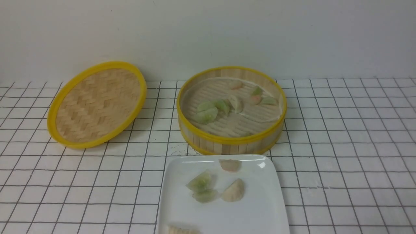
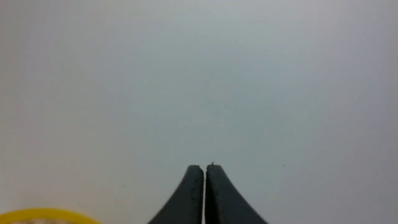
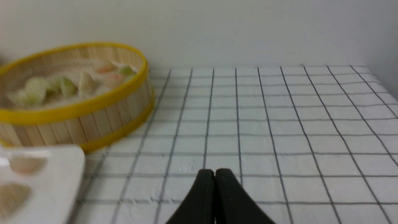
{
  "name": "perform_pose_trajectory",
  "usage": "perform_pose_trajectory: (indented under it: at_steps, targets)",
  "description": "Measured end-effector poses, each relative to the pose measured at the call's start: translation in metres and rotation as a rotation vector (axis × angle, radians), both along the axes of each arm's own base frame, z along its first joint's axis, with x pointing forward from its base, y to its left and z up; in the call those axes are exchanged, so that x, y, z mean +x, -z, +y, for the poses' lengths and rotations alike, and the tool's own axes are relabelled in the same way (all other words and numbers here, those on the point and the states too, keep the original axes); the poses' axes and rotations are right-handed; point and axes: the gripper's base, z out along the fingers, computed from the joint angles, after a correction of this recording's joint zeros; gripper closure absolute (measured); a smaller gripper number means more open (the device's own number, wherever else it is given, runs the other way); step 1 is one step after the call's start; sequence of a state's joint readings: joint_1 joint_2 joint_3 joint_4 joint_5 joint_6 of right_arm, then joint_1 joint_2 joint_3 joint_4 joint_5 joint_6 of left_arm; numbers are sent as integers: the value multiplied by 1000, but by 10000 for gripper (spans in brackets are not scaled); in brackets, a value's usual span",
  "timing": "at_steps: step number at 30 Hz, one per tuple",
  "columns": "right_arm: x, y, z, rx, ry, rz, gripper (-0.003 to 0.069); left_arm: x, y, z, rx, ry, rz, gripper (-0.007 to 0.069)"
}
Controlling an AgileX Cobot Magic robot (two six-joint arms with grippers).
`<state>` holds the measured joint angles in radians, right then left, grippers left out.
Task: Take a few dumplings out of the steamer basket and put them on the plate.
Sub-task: Use the left arm to grab a dumpling from the steamer
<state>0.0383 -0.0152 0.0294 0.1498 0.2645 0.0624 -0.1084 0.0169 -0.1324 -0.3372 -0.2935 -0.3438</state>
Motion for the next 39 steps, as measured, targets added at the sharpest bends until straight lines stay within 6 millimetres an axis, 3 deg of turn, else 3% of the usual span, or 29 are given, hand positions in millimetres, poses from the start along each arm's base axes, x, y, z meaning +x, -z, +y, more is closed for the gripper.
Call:
perform_pose_trajectory:
  at_steps: [3, 7, 9, 10, 11, 15, 16, 19, 21, 23, 25, 27, 30, 33, 36, 37, 39]
  targets:
    - [0, -12, -1, 241, 18, -117, 669, 3, -49, -7, 57, 56, 95, 631]
    - [0, -20, -5, 538, 41, -199, 669, 30, -100, -20, 232, 149, 461, 631]
    - [0, -22, -6, 594, 49, -215, 669, 51, -113, -27, 354, 213, 696, 631]
    - [0, -22, -6, 600, 50, -216, 669, 53, -111, -28, 371, 228, 741, 631]
    - [0, -22, -6, 610, 51, -218, 669, 70, -115, -33, 447, 277, 868, 631]
    - [0, -22, -7, 613, 54, -226, 669, 116, -98, -45, 587, 466, 1171, 631]
    - [0, -22, -6, 618, 49, -212, 669, 138, -83, -52, 609, 549, 1254, 631]
    - [-3, -31, 2, 577, -15, -115, 669, 168, -59, -60, 643, 671, 1338, 631]
    - [-5, -53, 9, 483, -74, -11, 669, 191, -43, -67, 650, 755, 1371, 631]
    - [-4, -62, 12, 443, -92, 38, 669, 199, -40, -69, 658, 774, 1380, 631]
    - [4, -92, 18, 320, -142, 234, 669, 225, -37, -79, 708, 809, 1377, 631]
    - [13, -105, 20, 268, -157, 319, 669, 235, -38, -84, 740, 812, 1364, 631]
    - [47, -125, 26, 124, -226, 627, 669, 272, -49, -111, 859, 818, 1297, 631]
    - [68, -131, 27, 63, -261, 746, 669, 291, -51, -126, 903, 823, 1270, 631]
    - [98, -132, 28, 37, -271, 841, 669, 327, -47, -152, 961, 829, 1224, 629]
    - [99, -133, 28, 37, -271, 842, 669, 327, -47, -152, 961, 829, 1224, 629]
    - [111, -128, 29, 39, -272, 884, 669, 352, -35, -170, 1017, 820, 1212, 622]
